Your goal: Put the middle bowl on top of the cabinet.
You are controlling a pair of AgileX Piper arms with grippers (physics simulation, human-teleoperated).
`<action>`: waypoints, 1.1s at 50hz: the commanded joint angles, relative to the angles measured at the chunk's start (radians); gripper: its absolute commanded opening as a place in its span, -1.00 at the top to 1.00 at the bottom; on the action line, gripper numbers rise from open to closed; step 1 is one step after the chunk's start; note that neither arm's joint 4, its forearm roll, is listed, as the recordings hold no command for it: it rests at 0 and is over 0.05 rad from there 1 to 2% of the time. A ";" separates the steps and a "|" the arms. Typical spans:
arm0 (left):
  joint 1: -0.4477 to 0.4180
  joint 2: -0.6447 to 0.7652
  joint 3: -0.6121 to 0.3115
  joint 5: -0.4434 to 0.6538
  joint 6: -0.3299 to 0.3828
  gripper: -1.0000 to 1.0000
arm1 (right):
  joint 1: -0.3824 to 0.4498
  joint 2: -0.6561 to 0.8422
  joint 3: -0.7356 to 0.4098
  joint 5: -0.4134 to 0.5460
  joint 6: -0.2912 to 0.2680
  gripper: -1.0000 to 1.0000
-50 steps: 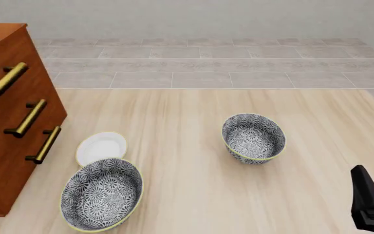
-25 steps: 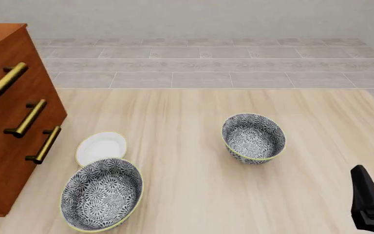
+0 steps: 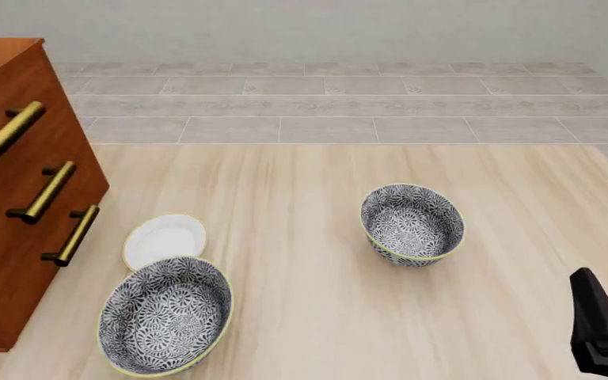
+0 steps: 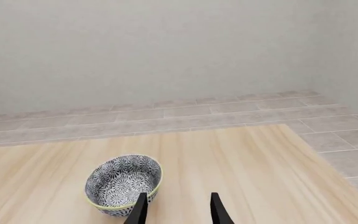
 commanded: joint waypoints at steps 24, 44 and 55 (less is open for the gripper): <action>-0.017 -0.040 0.009 -0.007 -0.028 -1.00 | 0.000 0.000 -0.002 0.000 0.006 -1.00; 0.006 -0.094 -0.112 0.025 -0.052 -1.00 | -0.001 0.000 -0.001 -0.004 0.008 -1.00; 0.034 -0.112 -0.143 0.033 -0.058 -1.00 | -0.002 -0.001 0.000 -0.006 0.009 -1.00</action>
